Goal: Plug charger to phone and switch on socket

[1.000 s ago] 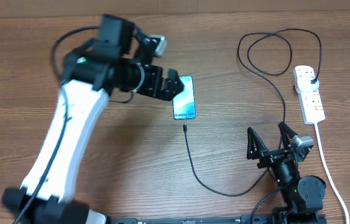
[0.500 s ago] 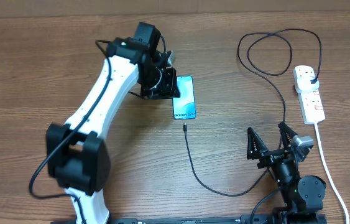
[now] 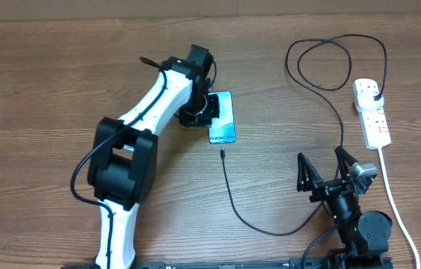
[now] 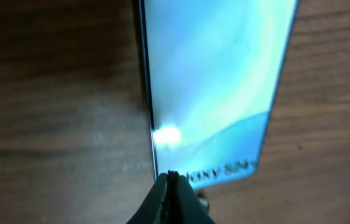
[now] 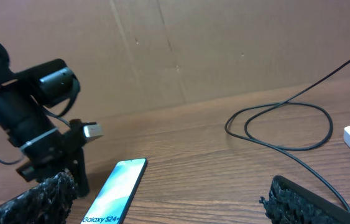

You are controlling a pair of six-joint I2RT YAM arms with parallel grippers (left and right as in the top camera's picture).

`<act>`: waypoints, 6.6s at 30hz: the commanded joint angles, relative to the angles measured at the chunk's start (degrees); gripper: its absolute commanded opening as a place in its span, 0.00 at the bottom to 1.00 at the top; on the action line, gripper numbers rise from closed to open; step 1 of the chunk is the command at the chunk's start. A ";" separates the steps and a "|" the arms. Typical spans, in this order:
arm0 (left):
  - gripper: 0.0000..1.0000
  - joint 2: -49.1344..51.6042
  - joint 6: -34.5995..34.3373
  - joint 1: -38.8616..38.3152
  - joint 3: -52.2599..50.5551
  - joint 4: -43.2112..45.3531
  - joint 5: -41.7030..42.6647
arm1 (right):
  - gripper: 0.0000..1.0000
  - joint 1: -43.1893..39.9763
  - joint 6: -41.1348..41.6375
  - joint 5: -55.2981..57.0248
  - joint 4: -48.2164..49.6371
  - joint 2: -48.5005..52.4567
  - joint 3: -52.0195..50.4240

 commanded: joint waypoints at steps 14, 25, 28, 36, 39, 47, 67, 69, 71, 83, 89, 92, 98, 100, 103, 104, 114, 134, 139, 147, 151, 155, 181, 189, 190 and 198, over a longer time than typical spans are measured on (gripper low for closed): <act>0.97 1.11 -1.20 -4.17 1.33 8.37 -13.14 | 1.00 0.22 -0.44 -0.11 0.28 -0.57 -0.57; 1.00 5.73 -1.20 -6.08 1.33 7.78 -13.35 | 1.00 0.22 -0.44 -0.11 0.28 -0.57 -0.57; 1.00 6.75 -1.20 -6.12 1.33 7.06 -13.35 | 1.00 0.22 -0.44 -0.11 0.28 -0.57 -0.57; 0.98 6.97 -0.76 -6.12 1.33 3.37 -13.90 | 1.00 0.22 -0.44 -0.11 0.28 -0.57 -0.57; 1.00 6.97 -0.83 -6.12 1.33 3.82 -13.79 | 1.00 0.22 -0.44 -0.11 0.28 -0.57 -0.57; 1.00 6.97 -4.85 -6.12 1.33 8.00 -12.31 | 1.00 0.22 -0.44 -0.11 0.28 -0.57 -0.57; 1.00 6.99 -10.23 -6.82 -0.02 9.77 -12.31 | 1.00 0.22 -0.44 -0.11 0.28 -0.57 -0.57; 1.00 6.99 -10.23 -6.86 -0.42 9.70 -12.28 | 1.00 0.22 -0.44 -0.11 0.28 -0.57 -0.57; 1.00 6.99 -10.21 -6.99 -0.81 9.51 -12.28 | 1.00 0.22 -0.44 -0.11 0.28 -0.57 -0.57; 1.00 6.99 -9.99 -7.41 -0.92 10.62 -12.46 | 1.00 0.22 -0.44 -0.13 0.28 -0.57 -0.57; 1.00 6.99 -9.99 -7.58 -0.92 11.82 -12.44 | 1.00 0.20 -0.44 -0.11 0.28 -0.57 -0.57; 1.00 6.99 -9.99 -7.93 -0.92 10.69 -12.74 | 1.00 0.22 -0.44 -0.11 0.28 -0.57 -0.57; 0.98 6.99 -9.99 -8.33 -0.92 6.95 -17.18 | 1.00 0.22 -0.44 -0.11 0.28 -0.57 -0.57; 0.93 6.99 -9.97 -8.35 -0.92 6.23 -17.18 | 1.00 0.22 -0.44 -0.11 0.28 -0.57 -0.57; 0.92 6.99 -9.97 -8.35 -0.92 4.72 -17.14 | 1.00 0.22 -0.44 -0.11 0.28 -0.57 -0.57; 0.92 6.99 -9.97 -8.37 -0.92 3.89 -17.16 | 1.00 0.22 -0.44 -0.11 0.28 -0.57 -0.57; 1.00 6.99 -6.73 -8.35 -0.92 -1.42 -17.25 | 1.00 0.22 -0.44 -0.11 0.28 -0.57 -0.57; 0.73 6.99 -1.90 -8.04 -0.92 4.55 -19.69 | 1.00 0.22 -0.44 -0.11 0.28 -0.57 -0.57; 0.75 6.99 -6.62 -8.04 -0.92 -1.90 -18.12 | 1.00 0.22 -0.44 -0.11 0.28 -0.57 -0.57; 1.00 6.99 -6.71 -8.13 -0.92 -0.22 -15.67 | 1.00 0.22 -0.44 -0.11 0.28 -0.57 -0.57; 1.00 6.99 -5.44 -7.98 -0.92 0.13 -15.32 | 1.00 0.22 -0.44 -0.11 0.28 -0.57 -0.57; 1.00 6.99 -5.46 -7.98 -0.92 -2.25 -14.97 | 1.00 0.22 -0.44 -0.11 0.28 -0.57 -0.57; 1.00 6.99 -5.49 -7.98 -0.92 -4.85 -14.84 | 1.00 0.22 -0.44 -0.11 0.28 -0.57 -0.57; 1.00 6.99 -4.33 -7.98 -0.92 -4.70 -12.74 | 1.00 0.22 -0.44 -0.11 0.28 -0.57 -0.57; 1.00 6.99 -4.02 -7.96 -0.92 -4.59 -12.24 | 1.00 0.22 -0.44 -0.11 0.28 -0.57 -0.57; 0.88 6.99 -3.48 -6.67 -0.92 -5.20 -11.80 | 1.00 0.22 -0.44 -0.11 0.28 -0.57 -0.57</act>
